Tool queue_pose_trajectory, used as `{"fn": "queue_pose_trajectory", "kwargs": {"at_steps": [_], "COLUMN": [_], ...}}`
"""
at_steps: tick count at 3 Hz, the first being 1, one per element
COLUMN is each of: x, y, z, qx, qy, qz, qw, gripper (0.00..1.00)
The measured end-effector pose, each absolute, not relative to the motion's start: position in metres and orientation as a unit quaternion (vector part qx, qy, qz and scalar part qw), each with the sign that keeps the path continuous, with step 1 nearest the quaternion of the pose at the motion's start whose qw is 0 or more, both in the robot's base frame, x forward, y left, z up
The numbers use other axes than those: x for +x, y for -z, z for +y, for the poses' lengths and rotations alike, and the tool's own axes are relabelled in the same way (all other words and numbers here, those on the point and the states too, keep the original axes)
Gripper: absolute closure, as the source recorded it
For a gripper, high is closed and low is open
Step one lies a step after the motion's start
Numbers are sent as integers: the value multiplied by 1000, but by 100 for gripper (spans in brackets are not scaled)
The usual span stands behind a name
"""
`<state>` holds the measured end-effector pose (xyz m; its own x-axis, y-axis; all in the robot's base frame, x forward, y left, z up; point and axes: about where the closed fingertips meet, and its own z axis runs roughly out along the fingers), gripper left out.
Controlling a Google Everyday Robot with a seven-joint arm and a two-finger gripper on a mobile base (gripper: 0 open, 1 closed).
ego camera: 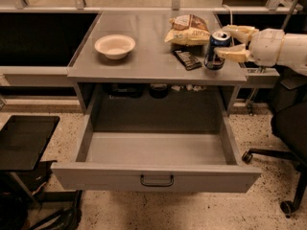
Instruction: Pick pepsi can from top drawer and place on counter
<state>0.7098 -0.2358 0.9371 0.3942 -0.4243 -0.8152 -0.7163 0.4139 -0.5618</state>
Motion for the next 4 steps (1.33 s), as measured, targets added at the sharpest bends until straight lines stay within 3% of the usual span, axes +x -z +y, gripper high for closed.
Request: {"fn": "queue_pose_trajectory", "kwargs": {"at_steps": [1, 4], "x": [714, 714], "y": [-908, -906], "z": [-237, -237], "qx": [-515, -513], "qy": [-143, -145], "qz": [561, 562], "qw": [633, 632], "gripper": [100, 36]}}
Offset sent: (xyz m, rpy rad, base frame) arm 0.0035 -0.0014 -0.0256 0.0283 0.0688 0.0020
